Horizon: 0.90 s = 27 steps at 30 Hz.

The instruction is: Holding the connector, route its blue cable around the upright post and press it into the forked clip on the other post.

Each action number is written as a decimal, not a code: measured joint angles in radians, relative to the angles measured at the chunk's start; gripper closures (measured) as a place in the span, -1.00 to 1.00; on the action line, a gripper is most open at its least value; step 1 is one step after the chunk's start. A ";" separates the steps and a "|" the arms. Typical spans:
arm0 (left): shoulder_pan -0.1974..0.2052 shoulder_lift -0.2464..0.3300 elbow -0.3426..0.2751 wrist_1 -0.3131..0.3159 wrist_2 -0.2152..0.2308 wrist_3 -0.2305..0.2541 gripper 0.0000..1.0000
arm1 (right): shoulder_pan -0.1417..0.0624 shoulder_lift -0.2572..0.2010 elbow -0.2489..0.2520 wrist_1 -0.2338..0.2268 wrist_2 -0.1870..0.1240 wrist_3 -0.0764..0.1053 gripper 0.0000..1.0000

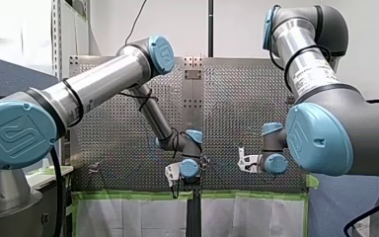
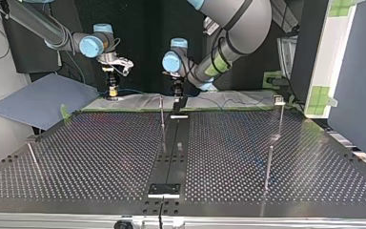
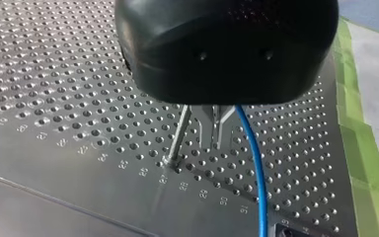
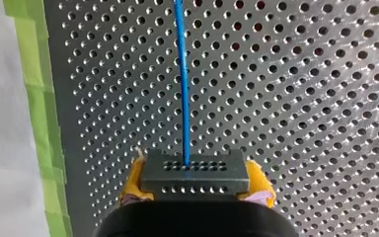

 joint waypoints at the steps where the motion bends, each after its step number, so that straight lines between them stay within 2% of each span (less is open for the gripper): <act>1: 0.002 -0.006 0.007 -0.007 0.003 -0.003 1.00 | 0.000 0.000 -0.002 0.005 0.005 0.000 1.00; 9: 0.015 -0.054 0.051 -0.029 -0.001 -0.007 1.00 | -0.003 0.000 -0.007 0.016 0.023 -0.001 1.00; 16: 0.032 -0.058 0.098 -0.077 0.002 -0.024 1.00 | -0.006 0.000 -0.016 0.016 0.025 0.004 1.00; 27: 0.050 -0.058 0.124 -0.087 0.007 -0.026 1.00 | -0.020 0.000 -0.032 0.018 0.031 0.015 1.00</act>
